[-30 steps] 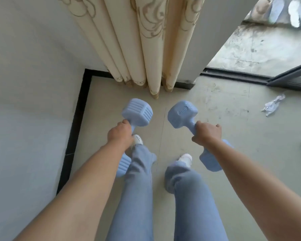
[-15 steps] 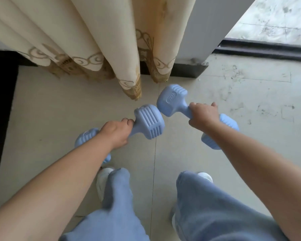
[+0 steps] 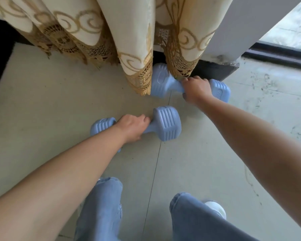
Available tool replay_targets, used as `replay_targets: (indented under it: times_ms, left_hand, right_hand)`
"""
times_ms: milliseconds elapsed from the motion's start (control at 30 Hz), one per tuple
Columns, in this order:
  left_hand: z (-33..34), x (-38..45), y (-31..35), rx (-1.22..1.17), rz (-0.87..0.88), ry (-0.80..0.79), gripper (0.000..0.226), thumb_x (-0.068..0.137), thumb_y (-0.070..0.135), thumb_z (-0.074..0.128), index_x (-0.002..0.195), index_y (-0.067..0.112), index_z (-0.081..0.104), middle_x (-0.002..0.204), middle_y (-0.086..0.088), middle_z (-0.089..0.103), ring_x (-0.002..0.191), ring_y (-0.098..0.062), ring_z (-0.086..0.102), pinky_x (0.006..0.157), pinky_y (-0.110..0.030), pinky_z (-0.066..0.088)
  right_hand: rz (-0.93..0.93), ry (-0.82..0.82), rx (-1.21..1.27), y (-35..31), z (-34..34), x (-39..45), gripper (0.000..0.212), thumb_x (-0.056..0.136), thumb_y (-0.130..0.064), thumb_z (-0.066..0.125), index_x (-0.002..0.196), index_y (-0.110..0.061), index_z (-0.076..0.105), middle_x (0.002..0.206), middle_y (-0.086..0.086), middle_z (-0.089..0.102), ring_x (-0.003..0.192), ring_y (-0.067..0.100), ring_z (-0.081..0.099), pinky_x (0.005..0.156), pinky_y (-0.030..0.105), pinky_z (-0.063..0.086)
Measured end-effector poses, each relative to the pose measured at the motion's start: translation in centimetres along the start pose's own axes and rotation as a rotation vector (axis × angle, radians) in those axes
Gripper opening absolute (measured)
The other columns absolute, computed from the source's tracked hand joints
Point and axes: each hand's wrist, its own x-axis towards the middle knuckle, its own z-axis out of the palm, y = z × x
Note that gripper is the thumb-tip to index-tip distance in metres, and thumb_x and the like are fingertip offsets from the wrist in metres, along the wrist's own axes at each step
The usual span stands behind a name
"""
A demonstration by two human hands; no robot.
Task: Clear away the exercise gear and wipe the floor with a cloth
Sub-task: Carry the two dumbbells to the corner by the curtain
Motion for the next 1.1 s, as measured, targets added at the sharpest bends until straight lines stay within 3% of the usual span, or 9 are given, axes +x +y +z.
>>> replay_targets:
  times_ms: [333, 400, 500, 567, 600, 700, 767, 1033, 1100]
  left_hand:
    - [0.7, 1.1, 0.4, -0.026, -0.048, -0.049, 0.037, 0.094, 0.015, 0.047, 0.128, 0.004, 0.037, 0.131, -0.011, 0.046, 0.114, -0.033, 0.057, 0.085, -0.039, 0.045]
    - [0.4, 1.4, 0.6, -0.019, -0.029, -0.054, 0.037, 0.094, 0.014, 0.048, 0.128, 0.004, 0.038, 0.13, -0.011, 0.046, 0.113, -0.033, 0.057, 0.084, -0.039, 0.045]
    - [-0.3, 2.1, 1.0, -0.009, 0.001, -0.04, 0.037, 0.093, 0.013, 0.048, 0.127, 0.003, 0.038, 0.13, -0.012, 0.046, 0.113, -0.033, 0.056, 0.084, -0.039, 0.045]
    - [-0.9, 2.8, 1.4, 0.012, 0.026, -0.017, 0.036, 0.093, 0.013, 0.049, 0.126, 0.003, 0.039, 0.129, -0.012, 0.046, 0.113, -0.033, 0.056, 0.084, -0.04, 0.045]
    - [-1.3, 3.3, 1.6, 0.024, 0.036, -0.004, 0.037, 0.093, 0.013, 0.049, 0.126, 0.003, 0.039, 0.129, -0.012, 0.046, 0.113, -0.033, 0.056, 0.084, -0.041, 0.045]
    - [-2.6, 4.9, 2.7, 0.061, 0.076, 0.032, 0.037, 0.092, 0.012, 0.048, 0.127, 0.003, 0.038, 0.129, -0.012, 0.046, 0.114, -0.034, 0.055, 0.084, -0.042, 0.044]
    - [-3.4, 6.0, 3.6, 0.087, 0.111, 0.064, 0.036, 0.092, 0.01, 0.047, 0.127, 0.003, 0.038, 0.129, -0.013, 0.046, 0.113, -0.033, 0.056, 0.082, -0.041, 0.045]
    - [-4.0, 9.0, 5.4, 0.173, 0.212, 0.131, 0.036, 0.092, 0.006, 0.044, 0.128, 0.005, 0.038, 0.128, -0.012, 0.044, 0.112, -0.032, 0.056, 0.075, -0.04, 0.044]
    - [-4.3, 9.2, 5.5, 0.163, 0.212, 0.152, 0.037, 0.092, 0.006, 0.043, 0.128, 0.005, 0.038, 0.128, -0.012, 0.044, 0.11, -0.032, 0.057, 0.074, -0.04, 0.044]
  right_hand:
    - [-0.128, 0.049, -0.132, 0.6, 0.8, 1.9, 0.042, 0.087, -0.004, 0.046, 0.129, -0.005, 0.048, 0.122, 0.019, 0.058, 0.116, 0.035, 0.049, 0.101, 0.042, 0.029]
    - [-0.13, 0.077, -0.1, 1.4, 0.2, 1.4, 0.039, 0.09, -0.011, 0.048, 0.129, -0.004, 0.047, 0.124, 0.019, 0.055, 0.117, 0.034, 0.048, 0.102, 0.042, 0.028]
    - [-0.166, 0.218, 0.023, 4.0, -0.2, -0.4, 0.044, 0.089, -0.026, 0.046, 0.123, 0.0, 0.054, 0.121, 0.021, 0.06, 0.111, 0.036, 0.056, 0.101, 0.047, 0.035]
    - [-0.12, 0.279, 0.13, 5.8, 0.5, -2.2, 0.045, 0.082, -0.024, 0.042, 0.107, 0.006, 0.063, 0.106, 0.026, 0.067, 0.093, 0.043, 0.065, 0.083, 0.053, 0.05]
    - [-0.076, 0.305, 0.2, 6.4, 1.0, -3.3, 0.045, 0.081, -0.021, 0.04, 0.106, 0.009, 0.063, 0.108, 0.028, 0.066, 0.094, 0.045, 0.065, 0.079, 0.053, 0.052]
    - [0.119, 0.328, 0.46, 6.9, 2.1, -6.2, 0.042, 0.092, -0.01, 0.043, 0.129, 0.008, 0.047, 0.14, 0.026, 0.043, 0.124, 0.042, 0.048, 0.097, 0.046, 0.044]
    - [0.216, 0.311, 0.588, 7.2, 3.0, -7.4, 0.043, 0.093, -0.004, 0.045, 0.136, 0.002, 0.041, 0.148, 0.018, 0.035, 0.13, 0.035, 0.043, 0.102, 0.041, 0.039]
    - [0.285, 0.143, 0.844, 4.8, 4.7, -11.5, 0.038, 0.095, -0.012, 0.046, 0.133, -0.006, 0.048, 0.137, 0.009, 0.051, 0.115, 0.027, 0.056, 0.097, 0.025, 0.038]
    - [0.306, 0.142, 0.883, 4.7, 4.5, -11.4, 0.041, 0.095, -0.013, 0.046, 0.135, -0.006, 0.045, 0.139, 0.008, 0.049, 0.116, 0.028, 0.056, 0.1, 0.027, 0.038]
